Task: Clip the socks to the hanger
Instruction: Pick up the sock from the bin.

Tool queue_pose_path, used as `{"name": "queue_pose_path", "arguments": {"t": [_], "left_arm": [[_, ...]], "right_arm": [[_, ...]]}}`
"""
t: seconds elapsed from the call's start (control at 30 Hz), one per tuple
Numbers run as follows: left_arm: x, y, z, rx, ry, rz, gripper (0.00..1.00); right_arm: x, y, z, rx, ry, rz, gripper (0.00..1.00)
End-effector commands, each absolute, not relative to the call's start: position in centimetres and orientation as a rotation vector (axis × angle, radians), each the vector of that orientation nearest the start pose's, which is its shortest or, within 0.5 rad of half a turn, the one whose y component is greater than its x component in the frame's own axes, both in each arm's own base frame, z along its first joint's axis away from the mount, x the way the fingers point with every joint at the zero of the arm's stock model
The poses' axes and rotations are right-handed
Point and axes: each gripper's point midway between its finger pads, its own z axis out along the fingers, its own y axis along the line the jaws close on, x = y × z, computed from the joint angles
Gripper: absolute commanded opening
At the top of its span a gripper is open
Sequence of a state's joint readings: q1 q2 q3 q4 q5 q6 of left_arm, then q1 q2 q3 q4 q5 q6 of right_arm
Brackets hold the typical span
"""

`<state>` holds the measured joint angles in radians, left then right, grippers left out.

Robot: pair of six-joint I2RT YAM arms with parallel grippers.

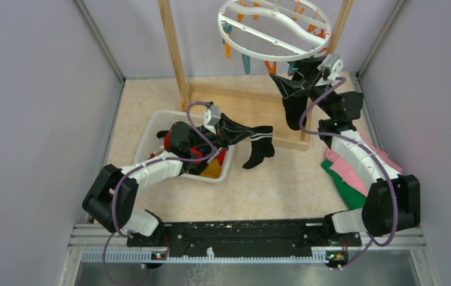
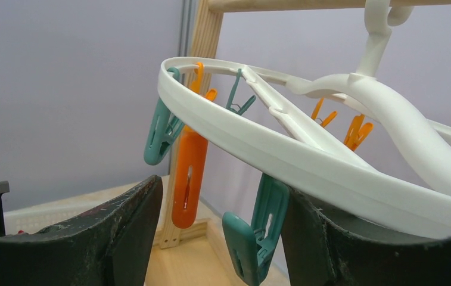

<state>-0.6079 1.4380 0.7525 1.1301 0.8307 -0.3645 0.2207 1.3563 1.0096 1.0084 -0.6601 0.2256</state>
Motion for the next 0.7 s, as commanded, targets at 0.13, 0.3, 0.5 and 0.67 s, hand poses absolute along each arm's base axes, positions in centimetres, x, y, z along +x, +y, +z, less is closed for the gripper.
{"name": "queue_pose_path", "arguments": {"t": [0.13, 0.3, 0.5, 0.67], "left_arm": [[23.8, -33.7, 33.6, 0.947, 0.923, -1.272, 0.00], [23.8, -33.8, 33.6, 0.947, 0.922, -1.276, 0.00], [23.8, -33.9, 33.6, 0.947, 0.923, -1.284, 0.00], [23.8, -33.8, 33.7, 0.945, 0.923, -1.284, 0.00]], "right_arm": [[34.7, 19.3, 46.0, -0.639, 0.822, 0.685, 0.67], [34.5, 19.0, 45.9, -0.637, 0.823, 0.680, 0.65], [34.7, 18.8, 45.8, -0.625, 0.828, 0.679, 0.65], [35.5, 18.3, 45.3, -0.597, 0.858, 0.666, 0.65]]}}
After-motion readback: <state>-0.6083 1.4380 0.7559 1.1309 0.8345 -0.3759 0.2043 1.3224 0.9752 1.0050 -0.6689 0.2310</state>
